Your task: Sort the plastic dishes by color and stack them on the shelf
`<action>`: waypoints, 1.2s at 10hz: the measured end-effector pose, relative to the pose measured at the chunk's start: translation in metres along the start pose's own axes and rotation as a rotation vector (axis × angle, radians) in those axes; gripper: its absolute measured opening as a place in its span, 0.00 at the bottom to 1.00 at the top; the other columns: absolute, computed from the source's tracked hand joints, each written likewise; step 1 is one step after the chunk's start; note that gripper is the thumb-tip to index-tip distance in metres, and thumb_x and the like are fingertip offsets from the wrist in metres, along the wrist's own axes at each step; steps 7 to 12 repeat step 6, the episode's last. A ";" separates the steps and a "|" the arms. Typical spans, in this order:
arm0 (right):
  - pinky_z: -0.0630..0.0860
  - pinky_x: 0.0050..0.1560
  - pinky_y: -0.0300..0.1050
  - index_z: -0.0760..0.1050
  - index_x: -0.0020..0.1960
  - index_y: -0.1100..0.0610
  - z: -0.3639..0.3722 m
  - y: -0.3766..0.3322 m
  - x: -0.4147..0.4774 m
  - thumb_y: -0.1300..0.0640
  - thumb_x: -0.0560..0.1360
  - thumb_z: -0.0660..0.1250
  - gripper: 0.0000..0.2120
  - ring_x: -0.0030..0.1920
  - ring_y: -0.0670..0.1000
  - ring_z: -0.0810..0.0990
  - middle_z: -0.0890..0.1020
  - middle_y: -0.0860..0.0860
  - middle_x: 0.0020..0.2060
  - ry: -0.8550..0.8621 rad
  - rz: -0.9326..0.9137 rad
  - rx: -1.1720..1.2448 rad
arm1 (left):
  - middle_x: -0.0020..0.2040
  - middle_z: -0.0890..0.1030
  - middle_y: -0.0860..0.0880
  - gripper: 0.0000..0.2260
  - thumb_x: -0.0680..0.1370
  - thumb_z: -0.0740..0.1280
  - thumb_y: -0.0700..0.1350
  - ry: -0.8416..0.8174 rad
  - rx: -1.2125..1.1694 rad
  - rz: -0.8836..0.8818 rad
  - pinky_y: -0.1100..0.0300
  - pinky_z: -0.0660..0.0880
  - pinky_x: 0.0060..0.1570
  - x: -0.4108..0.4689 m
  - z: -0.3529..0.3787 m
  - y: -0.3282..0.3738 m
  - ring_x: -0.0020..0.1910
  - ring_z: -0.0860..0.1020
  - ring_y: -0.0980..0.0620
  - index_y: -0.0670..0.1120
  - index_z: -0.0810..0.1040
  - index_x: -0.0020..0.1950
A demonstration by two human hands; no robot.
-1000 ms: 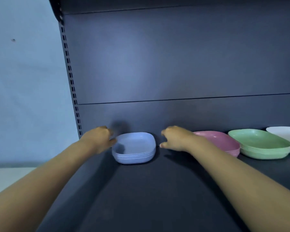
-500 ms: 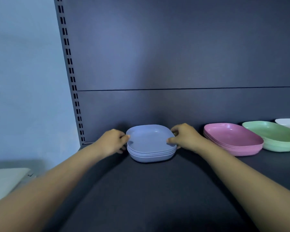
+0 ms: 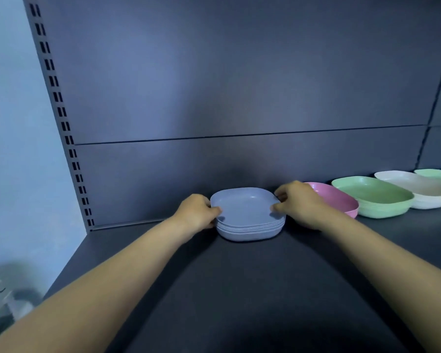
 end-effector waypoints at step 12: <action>0.73 0.58 0.42 0.76 0.61 0.59 -0.004 0.034 0.003 0.57 0.69 0.73 0.22 0.55 0.52 0.78 0.80 0.52 0.59 -0.023 -0.019 0.138 | 0.46 0.80 0.42 0.15 0.78 0.64 0.49 0.034 0.075 0.023 0.50 0.77 0.56 -0.013 0.025 0.014 0.48 0.82 0.41 0.36 0.77 0.52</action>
Point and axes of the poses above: each hand's wrist, its own x-axis towards the middle knuckle, its own z-axis out of the palm, y = z × x, the point moved 3 cm from there along x, towards the middle knuckle
